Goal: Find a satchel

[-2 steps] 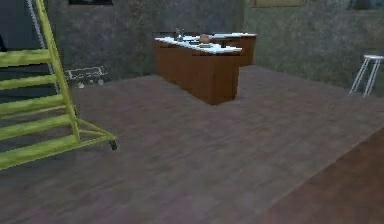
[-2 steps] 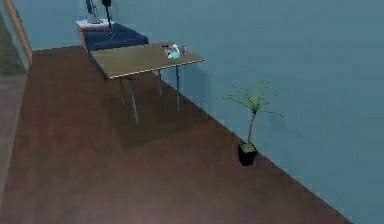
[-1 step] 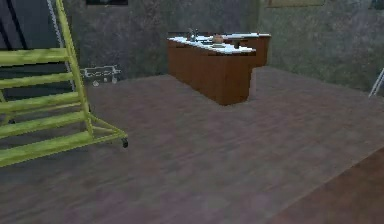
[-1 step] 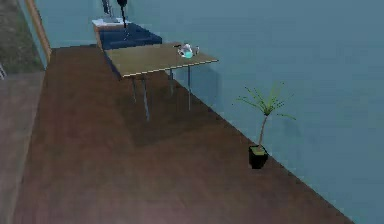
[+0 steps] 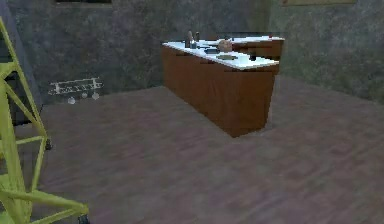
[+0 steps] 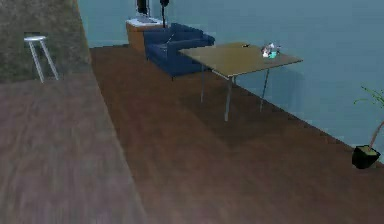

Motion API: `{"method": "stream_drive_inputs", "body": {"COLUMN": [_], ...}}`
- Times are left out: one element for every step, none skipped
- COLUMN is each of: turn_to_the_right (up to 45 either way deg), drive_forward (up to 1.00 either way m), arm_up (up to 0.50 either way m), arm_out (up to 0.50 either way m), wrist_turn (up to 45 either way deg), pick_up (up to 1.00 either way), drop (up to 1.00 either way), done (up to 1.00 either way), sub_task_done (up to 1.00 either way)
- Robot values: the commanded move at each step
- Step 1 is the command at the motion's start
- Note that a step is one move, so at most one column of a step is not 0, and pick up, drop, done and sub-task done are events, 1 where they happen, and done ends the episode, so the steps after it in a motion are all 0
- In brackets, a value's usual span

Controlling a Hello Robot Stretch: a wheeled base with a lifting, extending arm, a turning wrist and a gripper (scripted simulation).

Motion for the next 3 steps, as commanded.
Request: {"method": "stream_drive_inputs", "body": {"turn_to_the_right": [0.0,-3.0,0.0], "drive_forward": [1.0,0.0,1.0], "arm_up": [0.0,0.0,0.0], "arm_out": [0.0,0.0,0.0], "wrist_turn": [0.0,0.0,0.0], "pick_up": [0.0,0.0,0.0], "drop": [0.0,0.0,0.0], "done": [0.0,0.0,0.0], "sub_task_done": [0.0,0.0,0.0]}}
